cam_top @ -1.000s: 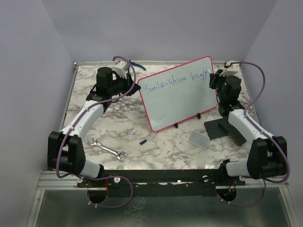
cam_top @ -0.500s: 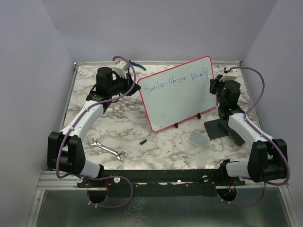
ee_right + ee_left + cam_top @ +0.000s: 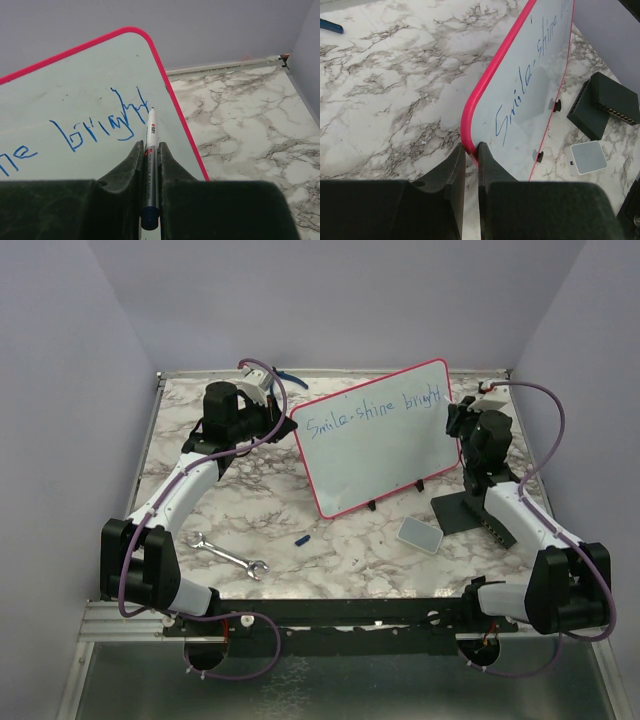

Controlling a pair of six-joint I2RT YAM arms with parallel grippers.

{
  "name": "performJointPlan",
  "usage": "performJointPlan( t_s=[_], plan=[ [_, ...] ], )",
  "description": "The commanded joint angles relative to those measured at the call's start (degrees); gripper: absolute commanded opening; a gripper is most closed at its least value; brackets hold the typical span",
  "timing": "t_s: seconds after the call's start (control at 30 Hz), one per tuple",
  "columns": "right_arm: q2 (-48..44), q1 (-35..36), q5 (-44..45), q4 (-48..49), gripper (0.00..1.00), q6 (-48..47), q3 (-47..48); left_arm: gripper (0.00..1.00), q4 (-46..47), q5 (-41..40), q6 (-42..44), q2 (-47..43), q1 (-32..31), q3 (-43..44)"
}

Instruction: Write a sentence on the whiteboard

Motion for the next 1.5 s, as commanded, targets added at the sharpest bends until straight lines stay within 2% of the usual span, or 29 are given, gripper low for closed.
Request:
performJointPlan(
  t_s=[0.0, 1.47],
  plan=[
    [-2.3, -0.21, 1.95, -0.93, 0.0, -0.84, 0.44, 0.0, 1.29, 0.27, 2.12, -2.28, 0.35, -0.14],
    [2.58, -0.78, 0.18, -1.03, 0.01, -0.39, 2.44, 0.0, 1.29, 0.62, 2.36, -2.36, 0.3, -0.16]
  ],
)
